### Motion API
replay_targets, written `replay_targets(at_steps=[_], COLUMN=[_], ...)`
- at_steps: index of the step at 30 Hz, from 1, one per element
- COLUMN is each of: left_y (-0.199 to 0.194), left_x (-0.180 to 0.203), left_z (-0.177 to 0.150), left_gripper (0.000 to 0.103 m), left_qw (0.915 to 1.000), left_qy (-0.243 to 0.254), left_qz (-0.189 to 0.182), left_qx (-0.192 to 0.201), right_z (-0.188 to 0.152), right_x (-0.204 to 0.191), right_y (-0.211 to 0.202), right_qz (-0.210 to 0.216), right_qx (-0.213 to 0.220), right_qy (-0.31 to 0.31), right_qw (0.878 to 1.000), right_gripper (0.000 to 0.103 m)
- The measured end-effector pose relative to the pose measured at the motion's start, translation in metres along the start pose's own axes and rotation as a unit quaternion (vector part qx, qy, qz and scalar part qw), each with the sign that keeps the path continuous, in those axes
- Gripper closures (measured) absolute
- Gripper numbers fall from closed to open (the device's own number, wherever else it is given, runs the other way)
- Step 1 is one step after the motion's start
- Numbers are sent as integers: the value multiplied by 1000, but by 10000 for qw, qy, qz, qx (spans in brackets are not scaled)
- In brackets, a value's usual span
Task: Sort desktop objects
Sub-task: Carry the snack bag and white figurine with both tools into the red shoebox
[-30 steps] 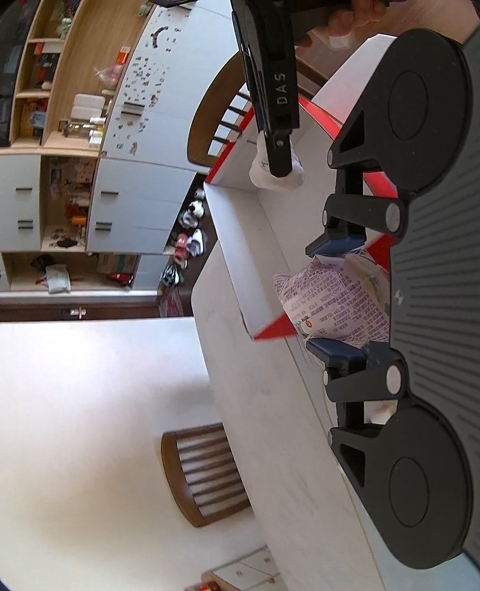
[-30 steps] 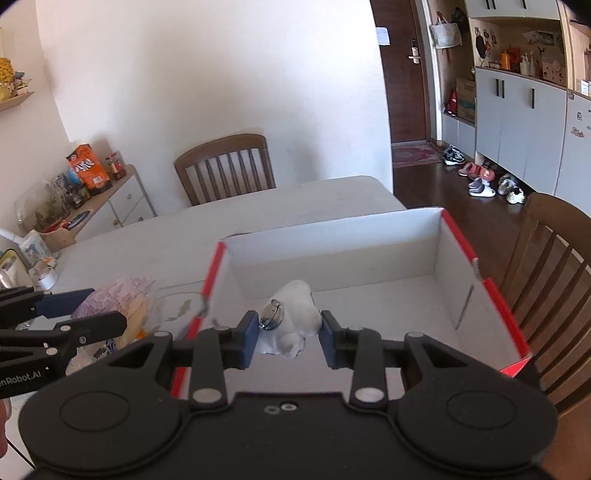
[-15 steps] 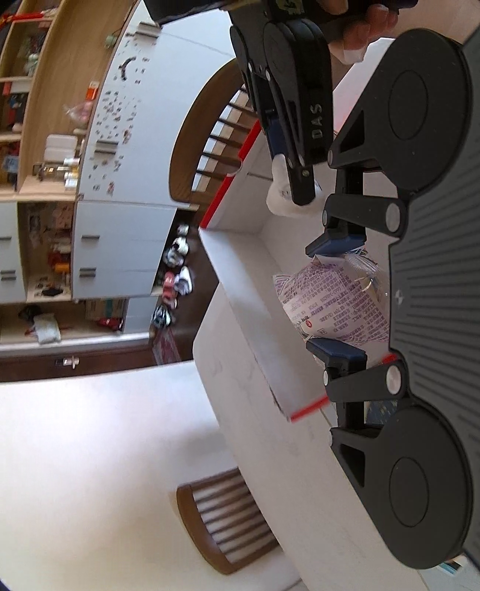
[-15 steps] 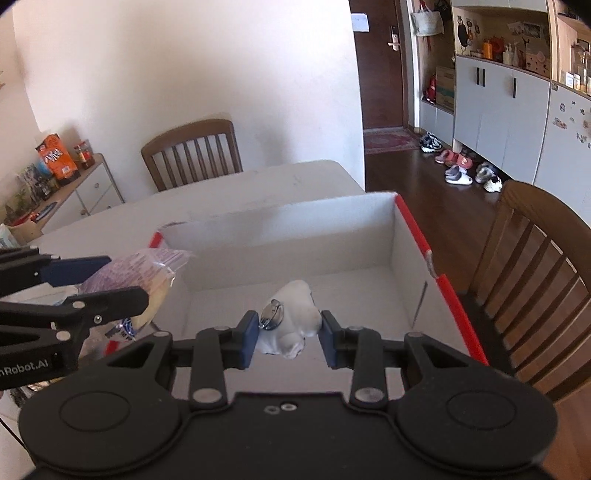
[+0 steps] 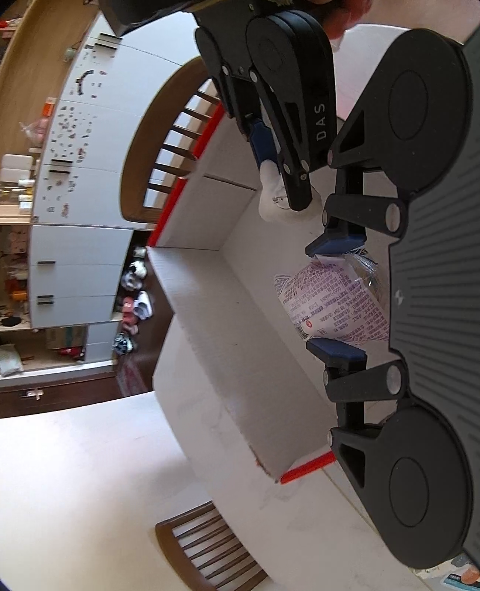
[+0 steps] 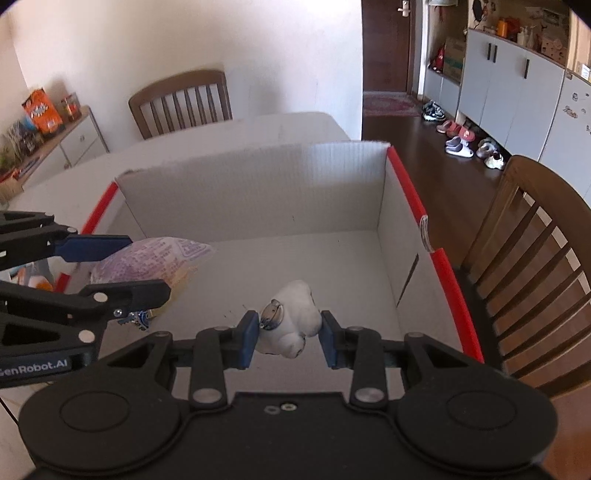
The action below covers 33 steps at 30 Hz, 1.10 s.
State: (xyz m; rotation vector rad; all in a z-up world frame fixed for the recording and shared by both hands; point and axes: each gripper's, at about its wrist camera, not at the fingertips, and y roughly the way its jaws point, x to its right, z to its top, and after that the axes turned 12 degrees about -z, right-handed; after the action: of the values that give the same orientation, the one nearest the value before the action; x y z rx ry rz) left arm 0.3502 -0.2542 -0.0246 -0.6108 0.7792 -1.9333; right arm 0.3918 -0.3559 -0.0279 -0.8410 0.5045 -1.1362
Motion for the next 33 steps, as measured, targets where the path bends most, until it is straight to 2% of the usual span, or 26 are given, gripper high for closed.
replay_targets(at_steps=[6, 16, 22, 33], left_y=[16, 34, 39, 35], left_x=[-3, -9, -8, -10], left_z=[3, -1, -2, -2], left_gripper=[57, 57, 56, 53], left_qw=[9989, 9943, 9921, 9917], left_qy=[-44, -168, -144, -206], left_qz=[-176, -222, -231, -252], left_qx=[-432, -1026, -1225, -1243], right_z=[2, -1, -3, -6], right_x=[-2, -9, -9, -10], right_y=[15, 32, 38, 34], right_qz=[-4, -20, -45, -88], right_qx=[-307, -733, -820, -827], right_qy=[-193, -358, -372, -371], right_qw=[9993, 9967, 9959, 9958], right_gripper=[69, 69, 69, 67])
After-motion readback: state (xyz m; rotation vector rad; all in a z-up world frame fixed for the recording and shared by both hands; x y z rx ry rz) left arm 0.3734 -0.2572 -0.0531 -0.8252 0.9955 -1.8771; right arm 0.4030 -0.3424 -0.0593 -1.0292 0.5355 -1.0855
